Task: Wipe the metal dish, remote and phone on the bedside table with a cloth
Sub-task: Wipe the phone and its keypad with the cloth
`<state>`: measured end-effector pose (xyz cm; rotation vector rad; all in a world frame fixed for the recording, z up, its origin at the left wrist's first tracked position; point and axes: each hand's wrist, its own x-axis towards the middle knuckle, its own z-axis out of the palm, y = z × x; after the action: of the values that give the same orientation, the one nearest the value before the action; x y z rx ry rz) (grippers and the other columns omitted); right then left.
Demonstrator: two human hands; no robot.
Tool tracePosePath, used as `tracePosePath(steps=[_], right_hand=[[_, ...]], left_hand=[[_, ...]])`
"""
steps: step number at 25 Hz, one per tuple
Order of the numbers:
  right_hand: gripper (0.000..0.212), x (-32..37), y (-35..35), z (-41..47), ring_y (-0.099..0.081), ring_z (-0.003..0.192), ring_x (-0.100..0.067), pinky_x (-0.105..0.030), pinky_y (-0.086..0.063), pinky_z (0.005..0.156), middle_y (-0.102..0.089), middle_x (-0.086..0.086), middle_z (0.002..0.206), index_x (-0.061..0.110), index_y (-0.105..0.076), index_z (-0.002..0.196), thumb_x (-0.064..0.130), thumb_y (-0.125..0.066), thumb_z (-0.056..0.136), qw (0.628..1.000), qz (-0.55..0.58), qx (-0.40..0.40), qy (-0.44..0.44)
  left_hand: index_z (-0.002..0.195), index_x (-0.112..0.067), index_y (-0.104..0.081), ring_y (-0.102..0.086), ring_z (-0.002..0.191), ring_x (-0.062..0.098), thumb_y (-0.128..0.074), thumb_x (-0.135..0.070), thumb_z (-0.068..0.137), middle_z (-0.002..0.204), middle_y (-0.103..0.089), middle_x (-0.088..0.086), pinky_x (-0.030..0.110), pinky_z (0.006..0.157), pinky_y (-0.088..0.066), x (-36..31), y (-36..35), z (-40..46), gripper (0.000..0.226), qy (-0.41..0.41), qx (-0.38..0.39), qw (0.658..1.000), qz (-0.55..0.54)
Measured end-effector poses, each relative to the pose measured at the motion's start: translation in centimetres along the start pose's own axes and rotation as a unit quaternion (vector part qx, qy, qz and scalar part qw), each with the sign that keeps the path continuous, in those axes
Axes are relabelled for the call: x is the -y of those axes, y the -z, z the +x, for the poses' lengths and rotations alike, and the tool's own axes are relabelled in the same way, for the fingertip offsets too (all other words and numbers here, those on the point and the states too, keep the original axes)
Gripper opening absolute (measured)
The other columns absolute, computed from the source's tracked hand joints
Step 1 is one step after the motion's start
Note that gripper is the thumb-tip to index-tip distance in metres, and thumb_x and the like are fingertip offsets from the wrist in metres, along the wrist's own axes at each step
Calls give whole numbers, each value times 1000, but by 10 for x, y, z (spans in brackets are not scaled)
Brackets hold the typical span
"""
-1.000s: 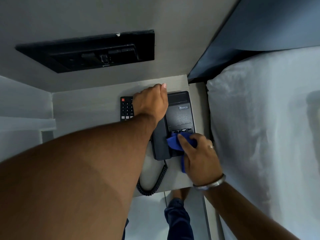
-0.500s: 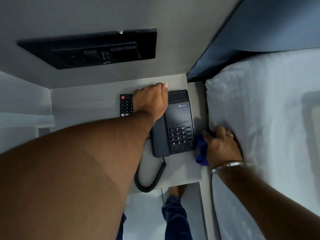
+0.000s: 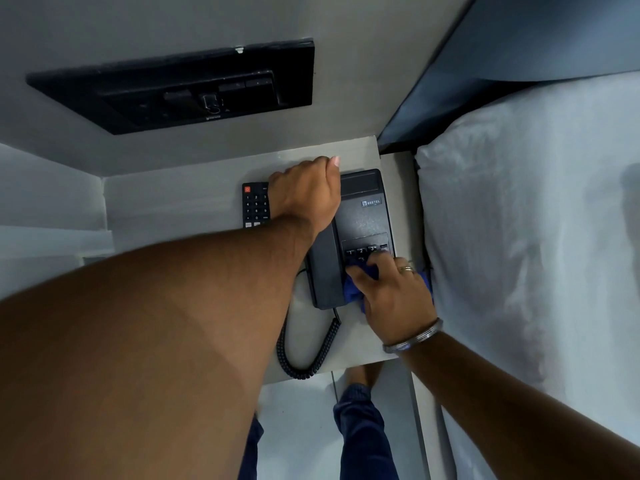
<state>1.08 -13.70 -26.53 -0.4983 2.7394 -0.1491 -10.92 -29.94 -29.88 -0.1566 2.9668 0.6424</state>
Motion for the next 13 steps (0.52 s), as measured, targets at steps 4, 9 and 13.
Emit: tracePosePath(steps=[4, 9, 13], right_hand=[[49, -23, -1, -7, -60, 80, -43, -48, -56, 53, -60, -19, 101, 20, -67, 112, 12, -77, 65, 997, 12, -26, -66], [40, -17, -4, -8, -57, 81, -46, -48, -54, 52, -59, -21, 98, 20, -70, 110, 7, -70, 73, 991, 24, -55, -118], [36, -39, -1, -8, -54, 93, -46, -46, -49, 63, -55, -17, 102, 19, -66, 116, 11, -55, 82, 963, 74, -49, -255]], left_hand=[[75, -24, -43, -45, 61, 22, -25, -37, 105, 68, -49, -3, 34, 66, -29, 0, 1, -1, 38, -4, 0, 1000, -7], [76, -24, -43, -45, 63, 22, -25, -37, 105, 70, -49, -2, 34, 66, -30, 0, 2, 0, 36, 1, 9, 1000, -5], [75, -23, -43, -45, 62, 21, -25, -38, 105, 68, -50, -3, 34, 66, -29, 0, 2, 0, 38, 2, 9, 1000, -4]])
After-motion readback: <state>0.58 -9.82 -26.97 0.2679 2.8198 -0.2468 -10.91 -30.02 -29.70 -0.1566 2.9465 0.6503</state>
